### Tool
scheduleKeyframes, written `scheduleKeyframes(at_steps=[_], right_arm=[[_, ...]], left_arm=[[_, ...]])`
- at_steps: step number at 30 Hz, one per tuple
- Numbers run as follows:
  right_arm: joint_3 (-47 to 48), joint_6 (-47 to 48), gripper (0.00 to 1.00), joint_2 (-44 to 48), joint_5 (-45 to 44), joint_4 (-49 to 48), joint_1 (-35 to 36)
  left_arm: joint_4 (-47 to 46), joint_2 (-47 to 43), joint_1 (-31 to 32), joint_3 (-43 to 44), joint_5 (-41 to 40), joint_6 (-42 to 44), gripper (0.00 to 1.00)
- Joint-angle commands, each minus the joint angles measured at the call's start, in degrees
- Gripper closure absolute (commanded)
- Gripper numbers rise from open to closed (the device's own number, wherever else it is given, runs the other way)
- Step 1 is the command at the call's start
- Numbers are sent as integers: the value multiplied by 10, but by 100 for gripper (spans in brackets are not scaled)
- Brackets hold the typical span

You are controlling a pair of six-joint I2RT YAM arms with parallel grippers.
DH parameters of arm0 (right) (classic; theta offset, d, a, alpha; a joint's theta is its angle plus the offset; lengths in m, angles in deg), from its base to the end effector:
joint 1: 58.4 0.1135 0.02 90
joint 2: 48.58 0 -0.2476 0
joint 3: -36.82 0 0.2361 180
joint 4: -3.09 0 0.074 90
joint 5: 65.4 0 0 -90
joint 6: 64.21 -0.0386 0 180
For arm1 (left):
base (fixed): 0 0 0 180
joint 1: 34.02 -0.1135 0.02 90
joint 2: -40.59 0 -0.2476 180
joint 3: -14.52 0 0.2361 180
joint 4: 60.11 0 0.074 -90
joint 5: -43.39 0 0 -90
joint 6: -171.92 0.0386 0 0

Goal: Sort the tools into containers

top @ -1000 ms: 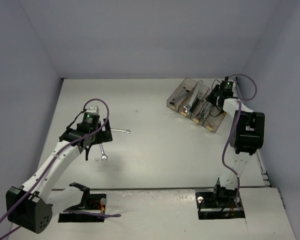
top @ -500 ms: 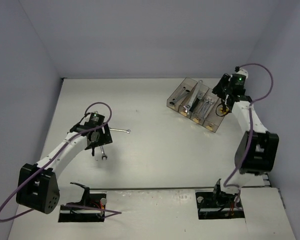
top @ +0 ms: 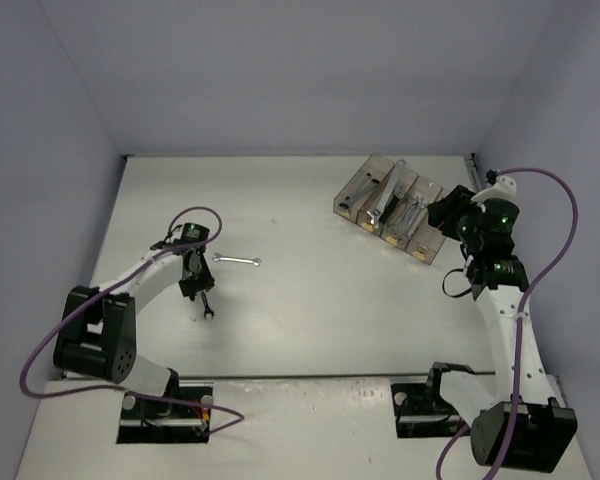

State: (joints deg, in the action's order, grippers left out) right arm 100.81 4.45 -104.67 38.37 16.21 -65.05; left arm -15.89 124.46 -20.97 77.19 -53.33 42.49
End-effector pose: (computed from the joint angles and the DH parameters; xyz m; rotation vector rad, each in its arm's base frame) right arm 0.2263 -0.0171 0.3413 0.2245 1.6591 0.3935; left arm 0.2547 -0.0544 0.1721 -0.6506 2.6243 -0.1180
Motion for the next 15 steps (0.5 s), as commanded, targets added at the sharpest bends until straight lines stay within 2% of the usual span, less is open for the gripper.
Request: scheduleKeyframes(at_steps=[1,6,10,15], right_arm=[[-1,6,53,34,38,-15,5],[-8,6,53,37,47,-13,5],[-13,3,53,42,51,-12,5],[-14,1,53,49,61,-12,5]], left_arm=[[-37,11,-10,7,6,-17,75],[-44,26,-11,1,5,-20,76],[-43,39,-11,3,2,-21,84],[-40,61,-11,-2,6,-27,86]])
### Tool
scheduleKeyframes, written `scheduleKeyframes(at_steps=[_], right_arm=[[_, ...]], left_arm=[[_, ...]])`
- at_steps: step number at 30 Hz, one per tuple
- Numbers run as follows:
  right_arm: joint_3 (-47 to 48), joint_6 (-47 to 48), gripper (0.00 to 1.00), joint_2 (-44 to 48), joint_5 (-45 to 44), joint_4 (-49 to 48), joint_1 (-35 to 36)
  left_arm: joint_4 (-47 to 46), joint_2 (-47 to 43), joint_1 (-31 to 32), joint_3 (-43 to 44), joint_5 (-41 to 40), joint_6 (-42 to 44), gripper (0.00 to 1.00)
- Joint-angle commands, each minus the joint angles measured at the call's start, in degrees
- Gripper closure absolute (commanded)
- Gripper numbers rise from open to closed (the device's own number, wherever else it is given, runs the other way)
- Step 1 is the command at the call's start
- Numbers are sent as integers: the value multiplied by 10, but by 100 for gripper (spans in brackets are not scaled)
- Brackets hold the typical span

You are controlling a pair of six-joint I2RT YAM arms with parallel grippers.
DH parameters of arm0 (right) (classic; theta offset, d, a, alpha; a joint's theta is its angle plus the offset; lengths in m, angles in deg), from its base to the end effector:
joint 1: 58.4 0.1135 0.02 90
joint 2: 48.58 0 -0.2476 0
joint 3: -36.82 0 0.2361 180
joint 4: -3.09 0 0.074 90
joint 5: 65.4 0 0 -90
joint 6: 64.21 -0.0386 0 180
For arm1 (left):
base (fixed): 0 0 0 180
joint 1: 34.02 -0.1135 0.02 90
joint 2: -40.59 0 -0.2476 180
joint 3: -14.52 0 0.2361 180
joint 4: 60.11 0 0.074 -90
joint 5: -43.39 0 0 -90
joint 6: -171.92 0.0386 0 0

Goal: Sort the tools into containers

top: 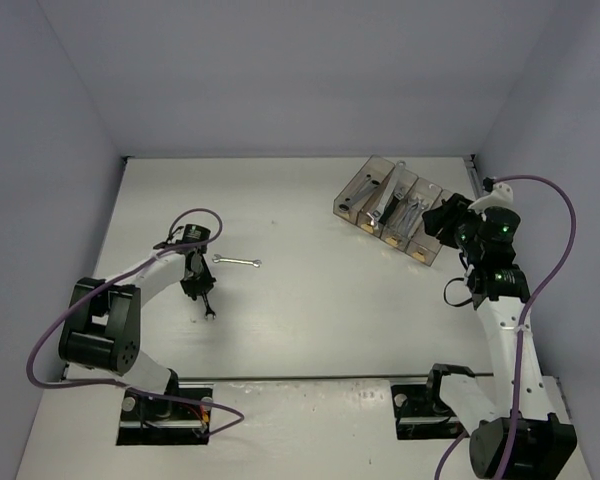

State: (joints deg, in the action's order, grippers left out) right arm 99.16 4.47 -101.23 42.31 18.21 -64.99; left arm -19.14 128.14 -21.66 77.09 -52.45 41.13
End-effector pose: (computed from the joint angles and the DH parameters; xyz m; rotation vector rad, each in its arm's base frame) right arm 0.2127 -0.0128 0.3396 0.1725 1.6719 0.4511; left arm 0.2638 -0.0538 0.1585 -0.6961 2.6278 -0.1350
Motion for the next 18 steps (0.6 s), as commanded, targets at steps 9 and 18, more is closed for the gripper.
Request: scheduleKeyframes(at_steps=[9,18], right_arm=[[0,-8,53,8,72,-32,15],[-19,-37,53,-30,88,-73,159]], left_arm=[[-11,-9,-1,6,22,-6,100],[-30,-147,68,29,71,34,100]])
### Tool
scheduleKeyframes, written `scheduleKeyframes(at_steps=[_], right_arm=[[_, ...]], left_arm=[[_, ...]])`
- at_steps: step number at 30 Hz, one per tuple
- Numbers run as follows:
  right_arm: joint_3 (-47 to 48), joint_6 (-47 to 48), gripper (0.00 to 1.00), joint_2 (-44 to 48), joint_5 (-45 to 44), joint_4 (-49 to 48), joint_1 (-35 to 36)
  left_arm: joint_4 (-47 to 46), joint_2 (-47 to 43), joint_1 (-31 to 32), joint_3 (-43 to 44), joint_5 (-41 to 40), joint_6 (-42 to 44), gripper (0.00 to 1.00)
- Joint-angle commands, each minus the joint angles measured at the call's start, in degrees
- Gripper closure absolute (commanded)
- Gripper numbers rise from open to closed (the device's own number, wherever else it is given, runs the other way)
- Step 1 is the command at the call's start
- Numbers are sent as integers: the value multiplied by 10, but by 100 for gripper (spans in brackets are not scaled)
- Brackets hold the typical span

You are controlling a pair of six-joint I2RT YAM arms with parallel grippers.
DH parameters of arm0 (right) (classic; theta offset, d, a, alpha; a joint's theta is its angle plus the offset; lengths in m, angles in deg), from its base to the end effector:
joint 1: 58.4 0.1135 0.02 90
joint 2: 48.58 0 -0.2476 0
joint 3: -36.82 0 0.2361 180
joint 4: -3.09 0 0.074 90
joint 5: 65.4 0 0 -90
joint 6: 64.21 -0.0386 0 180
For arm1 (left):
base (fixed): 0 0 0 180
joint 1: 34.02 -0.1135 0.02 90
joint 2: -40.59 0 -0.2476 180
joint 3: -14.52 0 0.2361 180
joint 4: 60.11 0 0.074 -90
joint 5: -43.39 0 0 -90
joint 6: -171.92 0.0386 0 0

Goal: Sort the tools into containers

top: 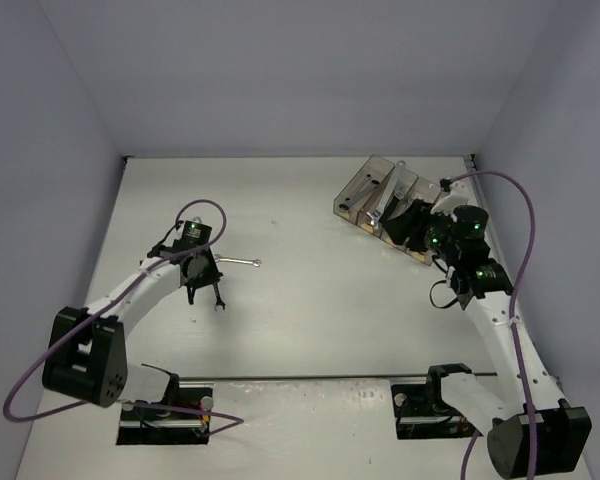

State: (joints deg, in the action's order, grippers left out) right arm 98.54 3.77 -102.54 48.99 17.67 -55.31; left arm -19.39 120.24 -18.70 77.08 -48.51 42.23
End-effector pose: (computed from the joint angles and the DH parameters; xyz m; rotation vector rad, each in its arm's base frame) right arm 0.2155 0.0276 0.3326 -0.0420 1.7258 0.6847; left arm 0.2522 -0.0678 0.1924 -0.5634 2.5498 -0.3096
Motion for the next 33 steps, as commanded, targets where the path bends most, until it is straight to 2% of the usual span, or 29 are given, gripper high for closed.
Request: scheduleKeyframes(at_steps=[1,10,13,20,33], right_arm=[[-16,-37,53,-19,23,-86,72],[-15,-100,53,-84,-28,-183,226],[-12,-121,53,-122,-41,-227,270],[34,-116,53,-206,-96,-249,361],[89,-115,55,-289,-137,-260,411]], left_arm=[[-34,-72,45,31,39,26,100],[-130,-120,124,37,141,16,100],[-143,-126,145,50,162,14,100],[-172,-134,192,65,186,13,100],[-183,-137,219,70,198,17,100]])
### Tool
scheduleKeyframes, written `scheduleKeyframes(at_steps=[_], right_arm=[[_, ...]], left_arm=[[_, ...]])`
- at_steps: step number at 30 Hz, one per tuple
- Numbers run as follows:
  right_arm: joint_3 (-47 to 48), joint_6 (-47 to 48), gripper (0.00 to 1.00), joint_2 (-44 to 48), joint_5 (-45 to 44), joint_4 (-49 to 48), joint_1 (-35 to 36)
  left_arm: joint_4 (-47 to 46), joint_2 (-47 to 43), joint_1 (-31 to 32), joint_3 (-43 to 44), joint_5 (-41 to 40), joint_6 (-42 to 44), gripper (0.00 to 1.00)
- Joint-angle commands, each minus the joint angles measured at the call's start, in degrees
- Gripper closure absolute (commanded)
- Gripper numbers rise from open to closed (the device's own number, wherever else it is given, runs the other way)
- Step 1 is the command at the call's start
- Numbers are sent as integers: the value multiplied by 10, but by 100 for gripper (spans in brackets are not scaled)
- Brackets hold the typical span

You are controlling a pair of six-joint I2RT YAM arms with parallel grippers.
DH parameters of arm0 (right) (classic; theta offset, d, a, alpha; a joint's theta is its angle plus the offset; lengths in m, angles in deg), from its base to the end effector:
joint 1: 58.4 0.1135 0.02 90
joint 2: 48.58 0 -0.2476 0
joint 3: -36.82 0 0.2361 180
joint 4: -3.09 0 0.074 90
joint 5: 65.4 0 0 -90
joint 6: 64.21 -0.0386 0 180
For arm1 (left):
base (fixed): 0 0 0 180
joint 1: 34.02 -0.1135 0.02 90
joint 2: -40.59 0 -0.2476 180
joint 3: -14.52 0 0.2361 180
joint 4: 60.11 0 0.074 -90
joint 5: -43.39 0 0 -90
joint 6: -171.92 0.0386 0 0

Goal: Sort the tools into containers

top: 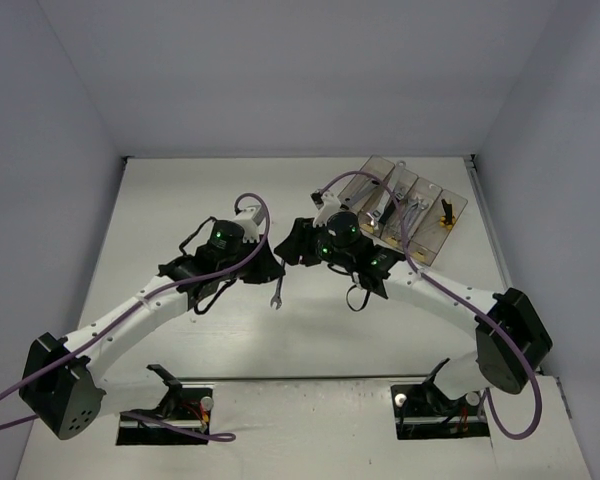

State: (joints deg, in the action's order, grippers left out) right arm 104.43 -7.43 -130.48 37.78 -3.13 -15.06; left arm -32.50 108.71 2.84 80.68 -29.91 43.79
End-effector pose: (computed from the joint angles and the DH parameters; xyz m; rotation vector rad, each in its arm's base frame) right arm 0.2299 0.2290 0.2847 -0.3477 1.8249 1.1618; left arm 0.2015 -0.1650 0.2804 0.1673 2.2507 -1.0590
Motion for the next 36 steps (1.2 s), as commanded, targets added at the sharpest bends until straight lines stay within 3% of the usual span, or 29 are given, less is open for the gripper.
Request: scheduleKeyframes(at_steps=[1,4,9,13,15,16,18,19,20,24,28,33,36], right_arm=[[31,-4,56,-12,-27,-52,10],[29,-3,64,-18,-32,-53,13],[26,-1,95,-21,-42,-52,14],[29,6,100,-16,-53,-47,6],[36,10,100,-14,-61,-35,-8],[42,12,100,-13,-67,-24,-19],[49,16,100,-7,-68,0,-43],[55,19,100,-2,-66,9,-74],[58,20,100,3,-63,20,-97],[94,38,100,8,-24,57,-230],[145,53,100,-24,12,94,-335],[240,62,100,-132,46,105,-465],[275,68,100,-190,54,106,-494]], left_arm=[[-53,-23,5,34,12,3,100],[-54,-26,5,33,13,5,100],[-52,-22,6,35,9,14,100],[-25,-6,6,47,-10,34,95],[-13,3,5,52,-24,42,70],[-8,6,4,53,-34,47,62],[11,8,3,63,-57,63,35],[27,9,2,76,-76,74,25],[52,11,1,85,-91,92,21],[137,5,-10,125,-160,159,19],[163,-16,-22,124,-200,227,19],[174,-41,-43,100,-213,280,18],[177,-44,-45,89,-208,303,18]])
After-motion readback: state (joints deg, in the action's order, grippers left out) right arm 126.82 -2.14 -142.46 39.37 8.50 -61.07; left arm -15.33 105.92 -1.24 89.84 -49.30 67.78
